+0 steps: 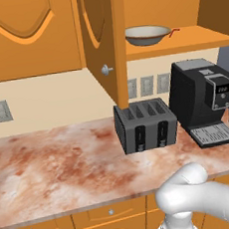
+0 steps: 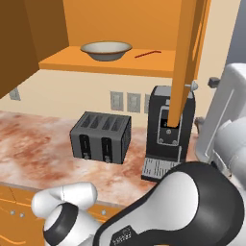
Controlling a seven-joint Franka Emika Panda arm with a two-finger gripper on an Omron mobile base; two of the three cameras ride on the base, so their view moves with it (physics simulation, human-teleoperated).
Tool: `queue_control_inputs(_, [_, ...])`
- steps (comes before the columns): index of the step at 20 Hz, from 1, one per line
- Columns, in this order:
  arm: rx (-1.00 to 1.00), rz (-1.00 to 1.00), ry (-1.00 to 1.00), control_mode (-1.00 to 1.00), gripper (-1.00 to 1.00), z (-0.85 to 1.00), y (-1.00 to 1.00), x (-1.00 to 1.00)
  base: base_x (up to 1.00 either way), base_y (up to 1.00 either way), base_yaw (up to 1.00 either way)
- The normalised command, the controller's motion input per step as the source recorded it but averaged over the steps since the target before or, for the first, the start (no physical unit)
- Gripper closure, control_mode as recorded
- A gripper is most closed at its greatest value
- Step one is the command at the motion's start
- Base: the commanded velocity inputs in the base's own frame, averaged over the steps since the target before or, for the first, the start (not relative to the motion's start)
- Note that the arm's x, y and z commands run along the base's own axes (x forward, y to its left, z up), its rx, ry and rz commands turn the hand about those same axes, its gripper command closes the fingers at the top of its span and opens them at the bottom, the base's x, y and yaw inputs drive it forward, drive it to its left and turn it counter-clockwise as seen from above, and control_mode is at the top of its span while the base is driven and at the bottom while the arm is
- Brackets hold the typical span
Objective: Pick the mug and place it in the sink. Pick the bowl and place it in the open cabinet and then close the cabinet.
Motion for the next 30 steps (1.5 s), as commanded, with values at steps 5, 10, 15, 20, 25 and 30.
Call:
queue_control_inputs(5, [0.0, 0.14, 0.01, -1.0, -1.0, -0.02, 0.02, 0.56, 0.0, 0.0, 0.0])
queue_control_inputs(10, [0.01, 0.15, 0.01, -1.0, -1.0, -0.15, 0.28, 0.31, 0.0, 0.0, 0.0])
queue_control_inputs(15, [0.0, 0.13, 0.0, -1.0, -1.0, -0.13, 0.41, 0.25, 0.0, 0.0, 0.0])
queue_control_inputs(20, [0.0, 0.13, 0.0, -1.0, -1.0, 0.0, 0.35, 0.4, 0.0, 0.0, 0.0])
queue_control_inputs(25, [0.0, 0.12, 0.0, -1.0, -1.0, 0.0, 0.44, 0.4, 0.0, 0.0, 0.0])
queue_control_inputs(30, [0.0, 0.1, 0.05, -1.0, -1.0, 0.0, 0.45, 0.48, 0.0, 0.0, 0.0])
